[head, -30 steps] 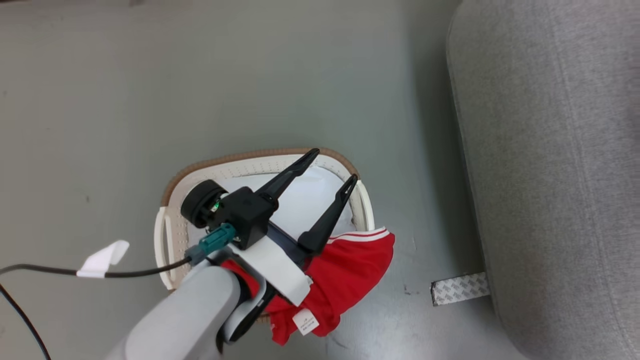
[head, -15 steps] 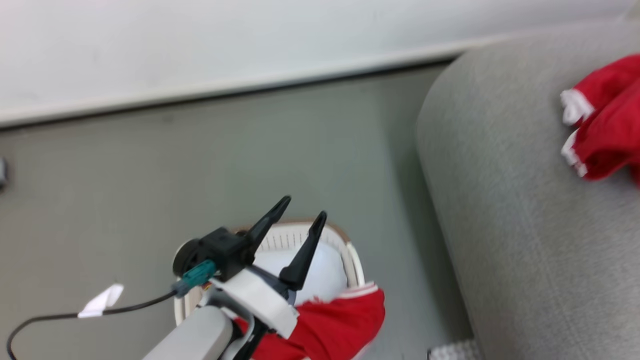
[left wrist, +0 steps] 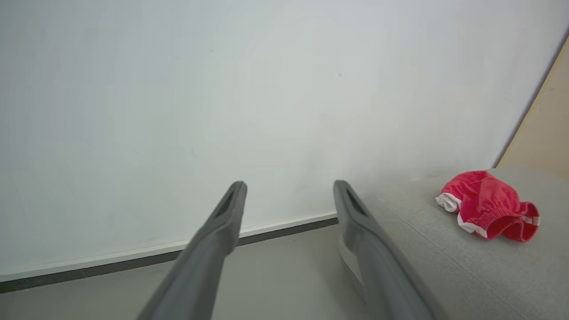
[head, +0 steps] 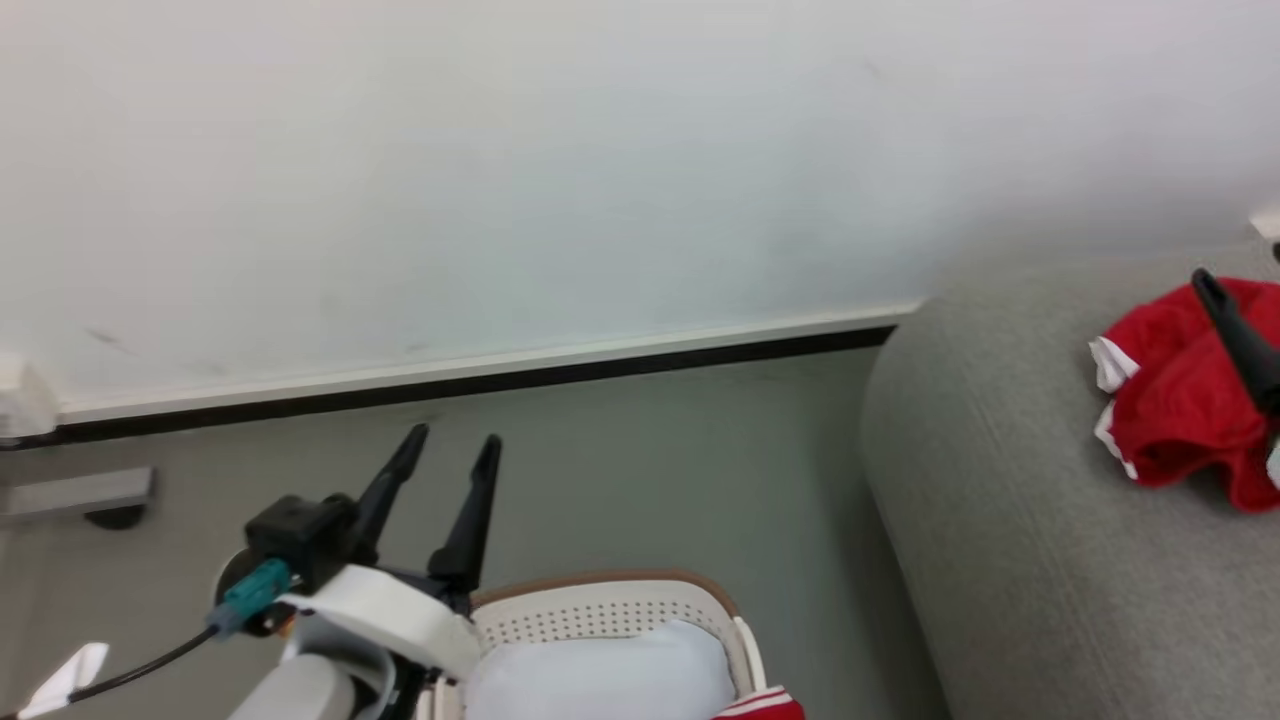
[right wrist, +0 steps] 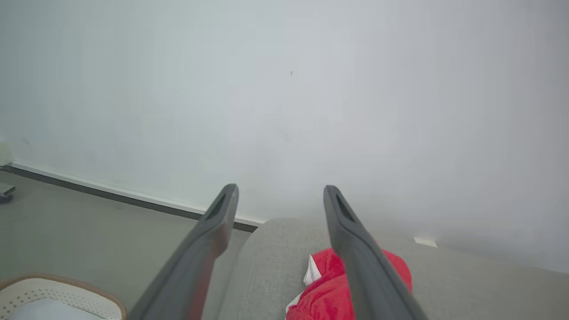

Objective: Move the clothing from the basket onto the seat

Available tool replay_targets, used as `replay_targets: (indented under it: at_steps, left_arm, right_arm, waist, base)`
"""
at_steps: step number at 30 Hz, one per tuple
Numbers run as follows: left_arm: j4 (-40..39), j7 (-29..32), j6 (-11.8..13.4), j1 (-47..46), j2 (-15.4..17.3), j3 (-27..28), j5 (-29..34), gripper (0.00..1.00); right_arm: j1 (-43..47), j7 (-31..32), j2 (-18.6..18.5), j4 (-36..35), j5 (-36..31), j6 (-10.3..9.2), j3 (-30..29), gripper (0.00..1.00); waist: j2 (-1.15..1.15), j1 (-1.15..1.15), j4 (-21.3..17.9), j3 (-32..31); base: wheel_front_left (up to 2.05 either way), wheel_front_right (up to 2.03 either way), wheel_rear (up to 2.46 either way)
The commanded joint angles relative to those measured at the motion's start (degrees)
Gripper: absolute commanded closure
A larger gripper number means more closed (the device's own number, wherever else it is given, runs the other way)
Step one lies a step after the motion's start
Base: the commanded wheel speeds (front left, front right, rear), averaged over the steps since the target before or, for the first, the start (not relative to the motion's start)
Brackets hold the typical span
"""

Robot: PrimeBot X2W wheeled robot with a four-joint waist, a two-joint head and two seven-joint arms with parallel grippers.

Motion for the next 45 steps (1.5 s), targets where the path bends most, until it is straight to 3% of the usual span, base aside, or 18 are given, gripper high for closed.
replay_targets:
  at_steps: [1,9,13,19,24,34,45]
  left_arm:
    - [-0.04,-0.09,0.36,1.47,0.65,0.84,-0.98,0.00]
    - [-1.03,-0.08,2.34,6.44,0.29,7.46,2.09,0.00]
    - [-2.29,-0.09,2.75,9.67,-1.33,11.81,4.28,0.00]
    - [-3.96,-0.10,1.21,13.88,-4.75,18.54,7.98,0.00]
    - [-3.35,-0.10,-1.00,16.45,-7.79,21.85,11.39,0.00]
    - [-0.99,-0.10,-5.60,16.10,-12.00,25.81,16.15,0.00]
    - [0.49,-0.10,-8.87,15.58,-14.64,29.03,19.19,0.00]
  right_arm:
    - [1.66,-1.38,0.55,-0.89,-0.44,-0.14,-1.11,0.00]
    - [13.85,-10.89,8.10,-6.60,-6.04,-0.14,-12.13,0.00]
    - [22.54,-14.46,15.25,-9.27,-10.19,-0.14,-18.97,0.00]
    - [31.91,-16.68,24.37,-13.33,-15.61,-0.14,-25.00,0.00]
    - [36.00,-17.32,29.25,-14.44,-20.93,-0.14,-27.18,0.00]
    - [36.41,-17.71,32.46,-14.06,-24.28,-0.14,-26.84,0.00]
    - [35.52,-17.70,32.44,-13.48,-24.18,-0.14,-26.27,0.00]
  waist:
    - [0.00,0.03,1.88,-1.39]
    - [0.00,0.03,5.69,-2.28]
    - [0.00,0.03,6.69,-2.32]
    - [0.00,0.03,7.02,-2.11]
    - [0.00,0.03,6.82,-2.00]
    - [0.00,0.03,6.51,-1.68]
    - [0.00,0.03,6.04,-1.68]
  base:
    - [0.00,0.00,0.00]
    - [0.00,0.00,0.00]
    - [0.00,0.00,0.00]
    - [0.00,0.00,0.00]
    - [0.00,0.00,0.00]
    - [0.00,0.00,0.00]
    - [0.00,0.00,0.00]
